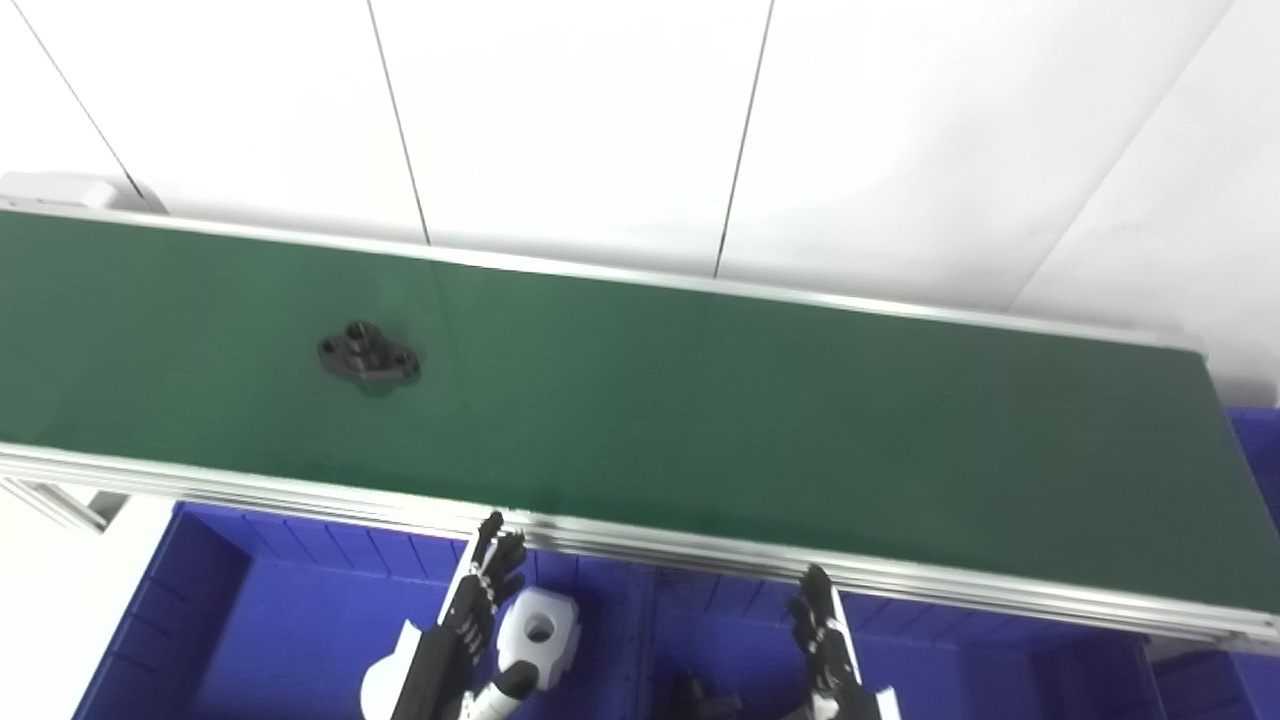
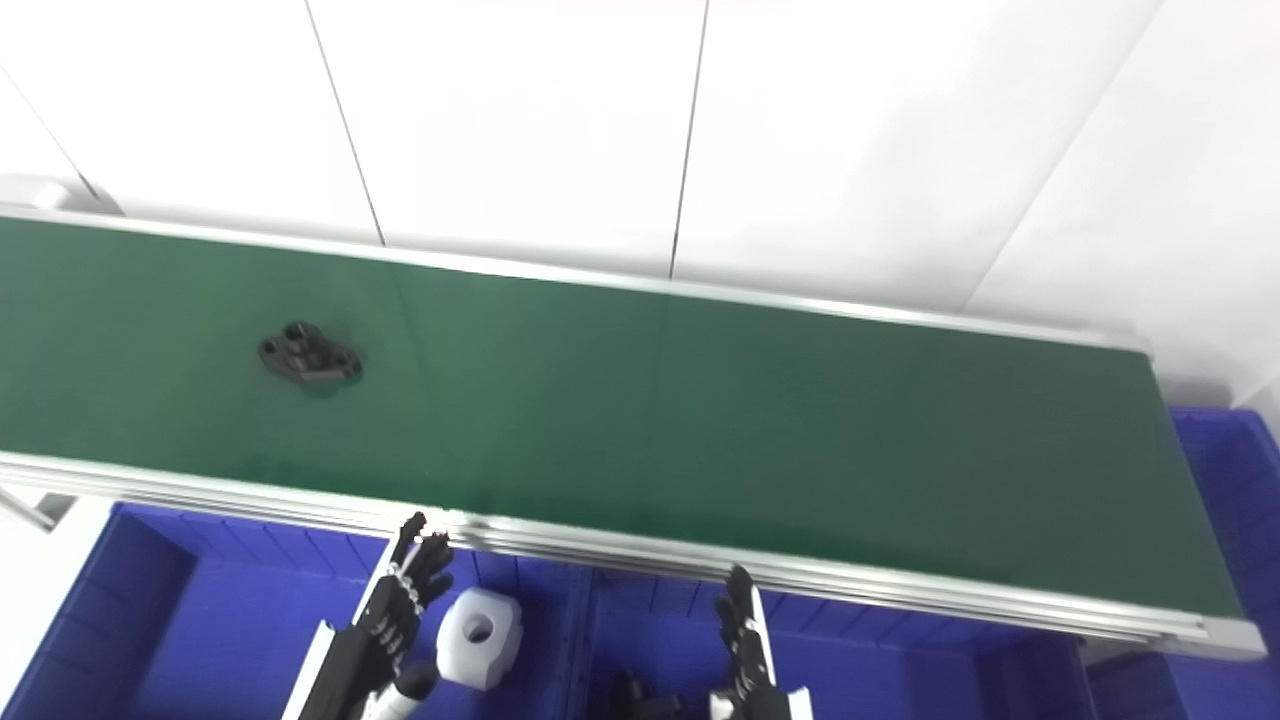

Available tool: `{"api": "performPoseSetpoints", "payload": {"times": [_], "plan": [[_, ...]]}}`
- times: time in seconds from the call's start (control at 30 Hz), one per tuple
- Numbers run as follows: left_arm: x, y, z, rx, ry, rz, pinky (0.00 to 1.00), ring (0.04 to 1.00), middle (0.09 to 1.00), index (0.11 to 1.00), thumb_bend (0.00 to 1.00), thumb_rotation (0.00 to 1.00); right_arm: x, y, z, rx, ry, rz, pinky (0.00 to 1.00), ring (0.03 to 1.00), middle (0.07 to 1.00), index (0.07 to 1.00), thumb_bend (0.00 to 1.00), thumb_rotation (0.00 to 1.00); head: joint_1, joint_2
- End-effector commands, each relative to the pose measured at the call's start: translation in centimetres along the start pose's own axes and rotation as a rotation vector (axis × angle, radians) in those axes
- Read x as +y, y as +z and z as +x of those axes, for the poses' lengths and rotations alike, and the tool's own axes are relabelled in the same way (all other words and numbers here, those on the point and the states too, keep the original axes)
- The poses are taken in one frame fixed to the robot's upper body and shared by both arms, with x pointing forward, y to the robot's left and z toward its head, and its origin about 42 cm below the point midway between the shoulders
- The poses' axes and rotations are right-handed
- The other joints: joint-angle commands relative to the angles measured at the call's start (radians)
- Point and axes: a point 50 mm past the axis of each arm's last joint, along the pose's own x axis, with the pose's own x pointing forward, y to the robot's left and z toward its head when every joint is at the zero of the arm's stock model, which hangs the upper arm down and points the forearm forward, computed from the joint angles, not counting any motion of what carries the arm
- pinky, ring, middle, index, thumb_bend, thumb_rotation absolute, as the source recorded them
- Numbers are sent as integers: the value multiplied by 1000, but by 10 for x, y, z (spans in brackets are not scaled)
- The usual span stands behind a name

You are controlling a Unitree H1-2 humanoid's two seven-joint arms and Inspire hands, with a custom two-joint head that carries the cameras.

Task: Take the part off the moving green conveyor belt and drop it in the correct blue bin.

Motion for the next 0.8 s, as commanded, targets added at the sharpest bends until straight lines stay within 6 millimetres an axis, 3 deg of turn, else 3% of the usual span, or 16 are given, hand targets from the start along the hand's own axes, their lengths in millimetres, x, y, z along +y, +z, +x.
{"api": "performPoseSetpoints", "payload": {"times": [0.0, 0.27, 0.77], "plan": [[-2, 4, 3, -51, 5, 12, 872, 922, 937, 981, 852, 727, -2, 14, 2, -92, 9, 23, 1000, 987, 1000, 1000, 876, 1000, 5, -5], [-8, 1, 6, -51, -32, 11, 879, 942, 964, 994, 802, 710, -11, 16, 0, -101, 8, 32, 1000, 995, 1000, 1000, 834, 1000, 27, 1], [-16, 6, 9, -73, -13, 9, 829, 915, 944, 972, 842, 708, -16, 19, -3, -111, 22, -9, 1000, 989, 1000, 1000, 776, 988, 31, 27]]}}
